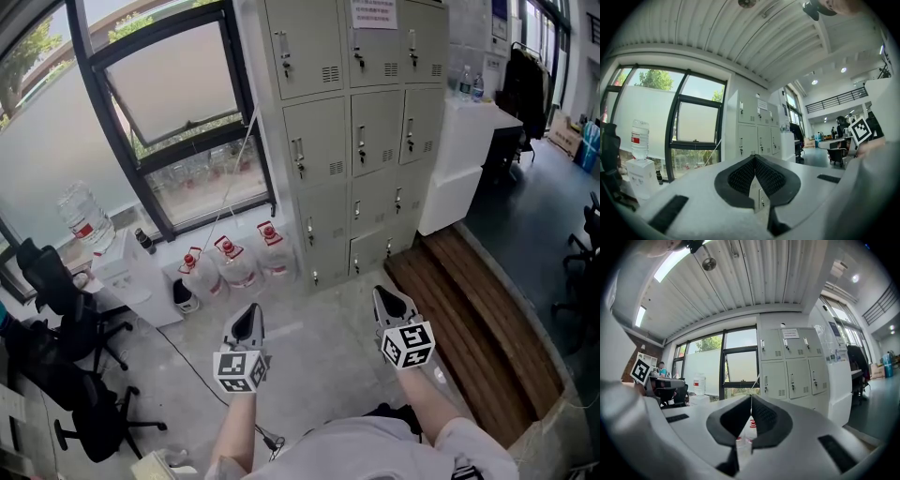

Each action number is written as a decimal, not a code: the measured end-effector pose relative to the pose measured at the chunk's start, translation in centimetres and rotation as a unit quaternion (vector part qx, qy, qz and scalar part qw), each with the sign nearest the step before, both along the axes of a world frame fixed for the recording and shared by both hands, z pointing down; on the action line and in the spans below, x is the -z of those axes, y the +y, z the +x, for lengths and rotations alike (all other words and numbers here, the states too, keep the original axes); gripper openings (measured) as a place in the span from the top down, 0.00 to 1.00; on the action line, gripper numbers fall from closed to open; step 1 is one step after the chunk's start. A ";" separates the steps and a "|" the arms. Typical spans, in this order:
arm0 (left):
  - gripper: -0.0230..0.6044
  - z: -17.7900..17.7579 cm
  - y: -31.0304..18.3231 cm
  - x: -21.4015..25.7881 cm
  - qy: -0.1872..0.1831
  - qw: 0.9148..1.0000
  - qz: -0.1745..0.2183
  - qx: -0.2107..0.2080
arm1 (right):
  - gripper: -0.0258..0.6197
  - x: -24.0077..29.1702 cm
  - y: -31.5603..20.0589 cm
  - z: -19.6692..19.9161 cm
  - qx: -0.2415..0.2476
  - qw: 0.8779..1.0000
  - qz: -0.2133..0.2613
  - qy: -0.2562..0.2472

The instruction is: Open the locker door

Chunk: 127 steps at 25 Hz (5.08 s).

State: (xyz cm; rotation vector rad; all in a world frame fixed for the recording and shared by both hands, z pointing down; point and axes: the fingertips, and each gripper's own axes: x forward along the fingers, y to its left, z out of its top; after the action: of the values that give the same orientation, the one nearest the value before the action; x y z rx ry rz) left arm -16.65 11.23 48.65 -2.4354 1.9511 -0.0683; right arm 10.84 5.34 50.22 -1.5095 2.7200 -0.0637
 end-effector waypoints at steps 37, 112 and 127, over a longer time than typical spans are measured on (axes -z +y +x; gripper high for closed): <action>0.96 -2.3 -12.2 -3.0 -0.006 1.000 -0.022 0.012 | 0.94 -1.8 -13.3 -2.1 0.010 1.000 0.001 0.001; 0.96 -15.2 -46.3 0.8 0.008 0.999 -0.002 0.053 | 0.67 37.9 -58.2 -24.7 0.189 0.961 0.196 0.040; 0.96 -17.9 -46.3 0.6 0.010 0.997 -0.004 0.079 | 0.67 43.1 -63.0 -27.1 0.143 0.963 0.220 0.057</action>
State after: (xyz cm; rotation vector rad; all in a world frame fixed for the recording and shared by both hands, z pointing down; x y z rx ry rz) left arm -34.52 -35.04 48.08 -2.2904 2.1539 -0.0538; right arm -16.27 -57.70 7.12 -1.0257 2.7606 0.5954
